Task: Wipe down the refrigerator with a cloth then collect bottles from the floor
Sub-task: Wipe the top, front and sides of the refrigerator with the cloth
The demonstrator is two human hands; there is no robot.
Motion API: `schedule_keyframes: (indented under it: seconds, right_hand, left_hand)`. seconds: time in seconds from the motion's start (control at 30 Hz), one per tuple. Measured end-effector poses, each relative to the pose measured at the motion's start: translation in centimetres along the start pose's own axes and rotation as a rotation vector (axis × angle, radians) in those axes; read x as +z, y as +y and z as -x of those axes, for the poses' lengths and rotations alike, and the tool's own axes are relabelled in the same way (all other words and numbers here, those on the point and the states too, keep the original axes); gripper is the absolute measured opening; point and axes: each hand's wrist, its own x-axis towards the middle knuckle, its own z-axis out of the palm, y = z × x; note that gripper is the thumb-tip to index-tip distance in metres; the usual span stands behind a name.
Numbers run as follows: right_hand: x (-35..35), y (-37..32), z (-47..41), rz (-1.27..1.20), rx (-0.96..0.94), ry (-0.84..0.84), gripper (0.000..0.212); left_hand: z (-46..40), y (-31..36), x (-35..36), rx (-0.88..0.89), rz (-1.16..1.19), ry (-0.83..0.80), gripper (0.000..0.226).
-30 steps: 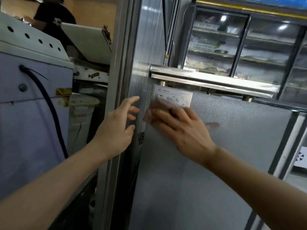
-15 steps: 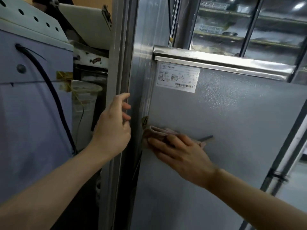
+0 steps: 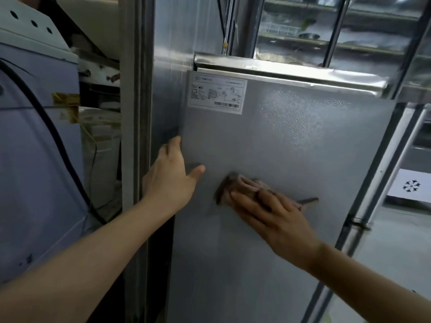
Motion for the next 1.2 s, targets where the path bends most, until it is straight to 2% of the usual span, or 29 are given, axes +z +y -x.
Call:
schedule_keyframes:
  seconds: [0.1, 0.27, 0.33, 0.4, 0.5, 0.57, 0.63, 0.77, 0.87, 0.93, 1.0, 1.07, 1.13, 1.2]
  right_hand:
    - [-1.2, 2.3, -0.3, 0.006, -0.039, 0.000, 0.039]
    - [-3.5, 8.3, -2.6, 0.047, 0.341, 0.214, 0.040]
    - [-3.1, 7.8, -2.0, 0.051, 0.400, 0.253, 0.045]
    - [-2.1, 5.5, 0.0, 0.020, 0.368, 0.232, 0.048]
    - [-1.4, 2.4, 4.9, 0.029, 0.183, 0.052, 0.055]
    - [-2.0, 2.8, 6.8, 0.067, 0.069, -0.054, 0.050]
    - [-2.9, 4.8, 6.9, 0.073, 0.052, -0.059, 0.045]
    - [-5.2, 10.7, 5.9, 0.141, 0.282, 0.100, 0.049]
    - [-4.8, 10.5, 6.0, 0.111, 0.456, 0.212, 0.050]
    - [-3.7, 7.4, 7.2, 0.078, 0.529, 0.196, 0.058]
    - [-3.0, 4.4, 9.1, 0.033, 0.509, 0.077, 0.063]
    - [-3.2, 3.3, 9.9, -0.018, 0.488, 0.013, 0.049]
    - [-4.2, 4.1, 8.9, -0.073, 0.580, 0.060, 0.025]
    - [-5.5, 5.7, 7.8, -0.062, 0.722, 0.110, 0.024]
  left_hand:
    - [0.3, 0.1, 0.5, -0.015, -0.050, -0.003, 0.062]
    - [0.6, -0.1, 0.9, -0.081, -0.032, 0.026, 0.054]
    - [0.5, -0.1, 1.0, -0.083, -0.034, 0.038, 0.054]
    - [0.4, -0.2, 1.0, -0.086, -0.045, 0.042, 0.055]
    - [0.4, 0.0, 1.0, -0.093, -0.054, 0.036, 0.056]
    - [0.4, 0.0, 0.9, -0.095, -0.056, 0.038, 0.055]
    - [0.4, 0.1, 0.9, -0.095, -0.054, 0.038, 0.055]
    - [0.5, 0.1, 1.0, -0.100, -0.045, 0.053, 0.053]
    - [0.5, 0.1, 1.1, -0.102, -0.039, 0.057, 0.053]
    - [0.5, 0.2, 1.1, -0.108, -0.042, 0.056, 0.054]
    - [0.5, 0.2, 1.1, -0.117, -0.044, 0.054, 0.055]
    - [0.7, 0.4, 1.1, -0.138, -0.052, 0.055, 0.056]
    - [0.9, 1.1, 1.1, -0.159, -0.066, 0.074, 0.059]
    - [1.2, 2.1, 1.1, -0.116, -0.083, 0.145, 0.067]
